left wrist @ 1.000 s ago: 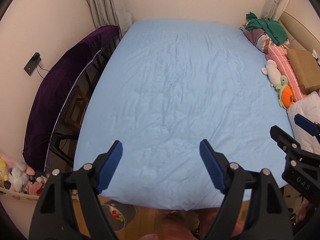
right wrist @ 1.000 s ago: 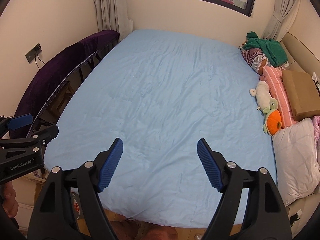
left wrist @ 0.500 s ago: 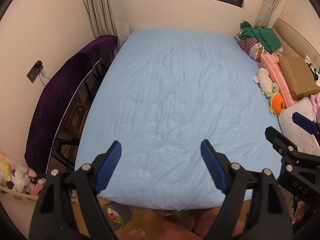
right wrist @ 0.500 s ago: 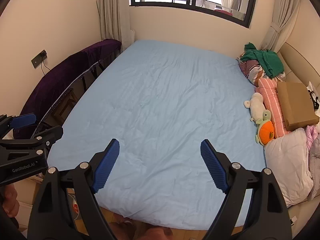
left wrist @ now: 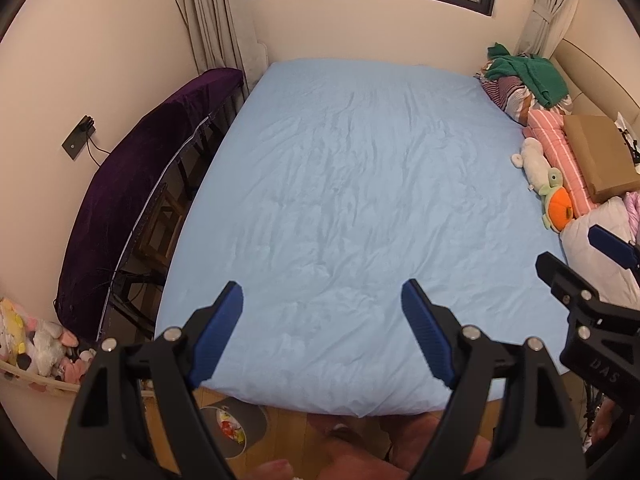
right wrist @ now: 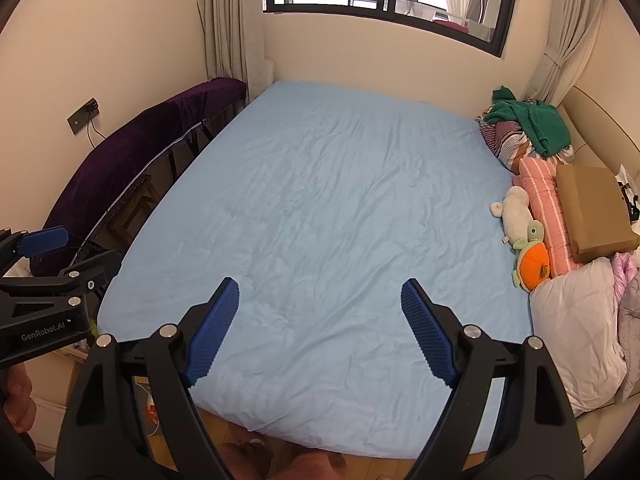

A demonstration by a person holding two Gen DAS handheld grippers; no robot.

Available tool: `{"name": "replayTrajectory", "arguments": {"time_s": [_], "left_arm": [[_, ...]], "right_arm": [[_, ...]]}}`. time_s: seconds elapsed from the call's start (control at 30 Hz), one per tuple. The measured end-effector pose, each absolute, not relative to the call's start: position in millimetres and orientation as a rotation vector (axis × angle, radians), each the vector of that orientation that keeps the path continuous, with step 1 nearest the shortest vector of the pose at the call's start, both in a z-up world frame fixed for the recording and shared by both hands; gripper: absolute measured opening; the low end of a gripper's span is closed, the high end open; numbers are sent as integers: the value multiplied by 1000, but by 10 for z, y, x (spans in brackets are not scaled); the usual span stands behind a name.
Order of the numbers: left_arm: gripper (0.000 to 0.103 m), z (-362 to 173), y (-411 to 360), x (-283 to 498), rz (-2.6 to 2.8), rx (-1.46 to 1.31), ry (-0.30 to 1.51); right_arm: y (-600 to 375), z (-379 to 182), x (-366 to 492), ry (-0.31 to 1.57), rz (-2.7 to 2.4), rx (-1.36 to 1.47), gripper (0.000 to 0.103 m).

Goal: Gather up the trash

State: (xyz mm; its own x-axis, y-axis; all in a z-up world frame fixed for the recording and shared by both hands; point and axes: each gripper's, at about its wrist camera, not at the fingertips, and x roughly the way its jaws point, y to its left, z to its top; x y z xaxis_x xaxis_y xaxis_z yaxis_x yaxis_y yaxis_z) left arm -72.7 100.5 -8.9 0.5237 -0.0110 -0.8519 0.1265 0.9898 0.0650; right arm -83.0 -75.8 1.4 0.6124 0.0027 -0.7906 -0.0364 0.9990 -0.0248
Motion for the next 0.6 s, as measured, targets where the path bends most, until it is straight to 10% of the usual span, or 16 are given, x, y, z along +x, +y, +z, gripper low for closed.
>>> {"name": "replayTrajectory", "arguments": {"time_s": [0.6], "left_arm": [[81,-66,1023,-757,-79,116,1014]], "right_arm": [[-692,60,-859,903,27,-39,80]]}}
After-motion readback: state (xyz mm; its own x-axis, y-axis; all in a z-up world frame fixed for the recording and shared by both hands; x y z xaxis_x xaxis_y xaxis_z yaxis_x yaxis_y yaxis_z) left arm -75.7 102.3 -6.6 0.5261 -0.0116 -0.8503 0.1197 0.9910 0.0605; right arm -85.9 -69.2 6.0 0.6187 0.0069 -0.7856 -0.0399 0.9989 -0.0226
